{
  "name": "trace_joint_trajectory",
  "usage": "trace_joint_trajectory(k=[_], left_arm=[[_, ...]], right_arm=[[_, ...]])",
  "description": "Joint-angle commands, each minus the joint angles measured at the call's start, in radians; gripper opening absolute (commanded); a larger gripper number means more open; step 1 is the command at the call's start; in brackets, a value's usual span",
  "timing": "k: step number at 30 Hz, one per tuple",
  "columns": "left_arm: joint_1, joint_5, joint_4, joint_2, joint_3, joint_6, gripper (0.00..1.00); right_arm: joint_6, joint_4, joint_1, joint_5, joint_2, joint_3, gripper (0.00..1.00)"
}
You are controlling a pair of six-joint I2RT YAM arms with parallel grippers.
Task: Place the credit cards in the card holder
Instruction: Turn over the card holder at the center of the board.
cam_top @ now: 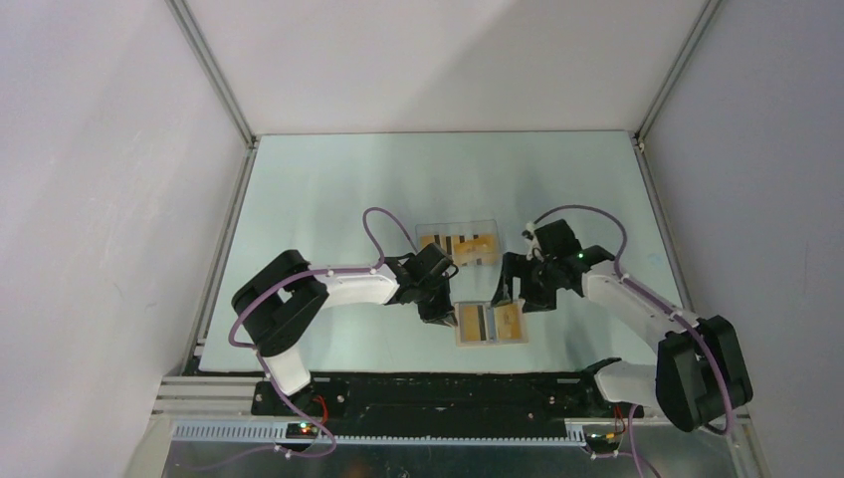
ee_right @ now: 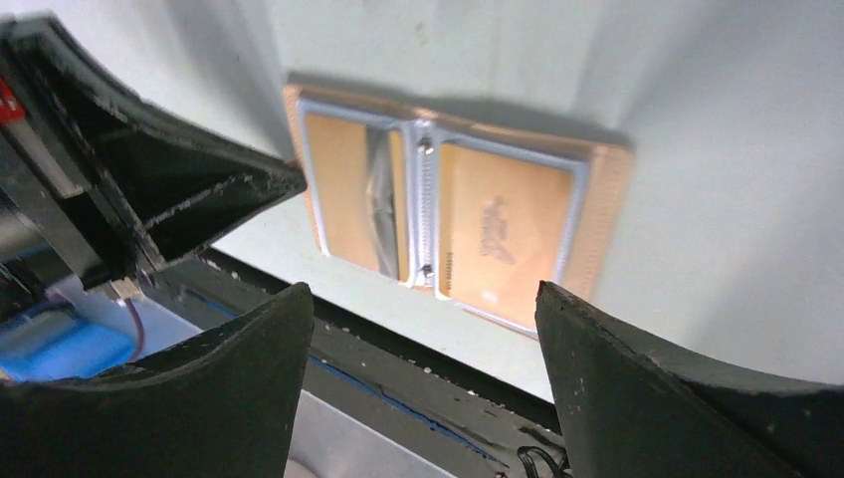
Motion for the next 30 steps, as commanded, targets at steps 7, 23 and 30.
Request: trace_joint_trajectory(k=[7,23,30], left_arm=[[-0.006,-0.067,-0.023,-0.018,0.006,0.035,0.0],[-0.008,-0.063,-0.024,-0.009,0.01,0.041,0.0],[-0.007,-0.064,-0.023,-0.009,0.01,0.042,0.0]], right_arm=[[0.008,0.015,-0.274,-0.083,0.045,-0.078,0.89],[0.04,0.216,-0.22,-0.156,0.263,-0.131,0.76],[0.07,0.255,-0.144,-0.206,0.232,-0.131,0.75]])
